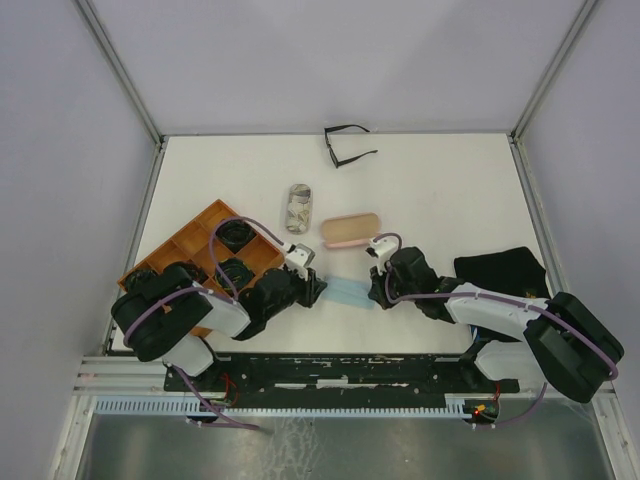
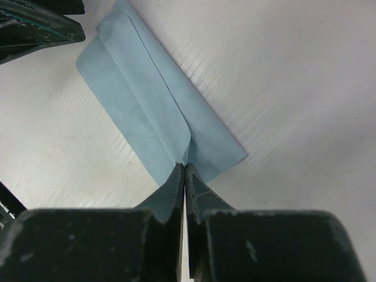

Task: Organize the sunglasses
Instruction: Fold the glasses cleaning cloth at the center of the board.

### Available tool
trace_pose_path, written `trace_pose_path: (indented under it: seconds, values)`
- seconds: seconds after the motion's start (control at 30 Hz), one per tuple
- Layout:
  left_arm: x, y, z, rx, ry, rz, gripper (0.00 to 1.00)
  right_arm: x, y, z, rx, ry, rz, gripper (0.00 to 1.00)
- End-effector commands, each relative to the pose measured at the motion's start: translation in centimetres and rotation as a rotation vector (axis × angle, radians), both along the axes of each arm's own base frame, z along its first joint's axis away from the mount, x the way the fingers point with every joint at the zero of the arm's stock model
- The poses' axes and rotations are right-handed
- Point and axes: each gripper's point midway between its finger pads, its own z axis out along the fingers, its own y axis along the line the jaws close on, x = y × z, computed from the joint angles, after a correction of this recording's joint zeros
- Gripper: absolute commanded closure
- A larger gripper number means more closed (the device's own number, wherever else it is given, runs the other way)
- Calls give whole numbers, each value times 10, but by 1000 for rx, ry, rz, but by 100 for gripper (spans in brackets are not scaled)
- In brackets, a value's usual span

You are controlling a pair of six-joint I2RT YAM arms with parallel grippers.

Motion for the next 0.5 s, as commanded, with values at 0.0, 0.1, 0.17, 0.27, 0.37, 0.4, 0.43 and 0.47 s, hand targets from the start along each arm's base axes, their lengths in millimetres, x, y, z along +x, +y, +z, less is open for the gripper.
trace_pose_path:
  seconds: [0.0, 0.1, 0.17, 0.27, 0.37, 0.4, 0.43, 0.47]
  values:
    - [4, -2, 28, -108, -43, 26, 66, 2, 11, 11, 33, -16, 17, 93]
    - [3, 2, 33, -127, -46, 43, 64, -1, 13, 11, 34, -13, 31, 91]
    - [4, 5, 37, -136, -51, 61, 62, -3, 14, 11, 34, -10, 39, 91]
    - [5, 8, 44, -144, -62, 77, 61, -6, 15, 10, 27, -6, 52, 93]
    - [6, 11, 47, -141, -67, 93, 60, -9, 18, 10, 17, -7, 73, 93]
    - [6, 12, 48, -141, -69, 97, 59, -10, 19, 9, 11, -7, 79, 93]
    - [7, 13, 50, -141, -71, 102, 59, -12, 19, 8, 5, -7, 87, 93]
    - [7, 13, 50, -140, -71, 104, 59, -12, 20, 8, 0, -10, 92, 93]
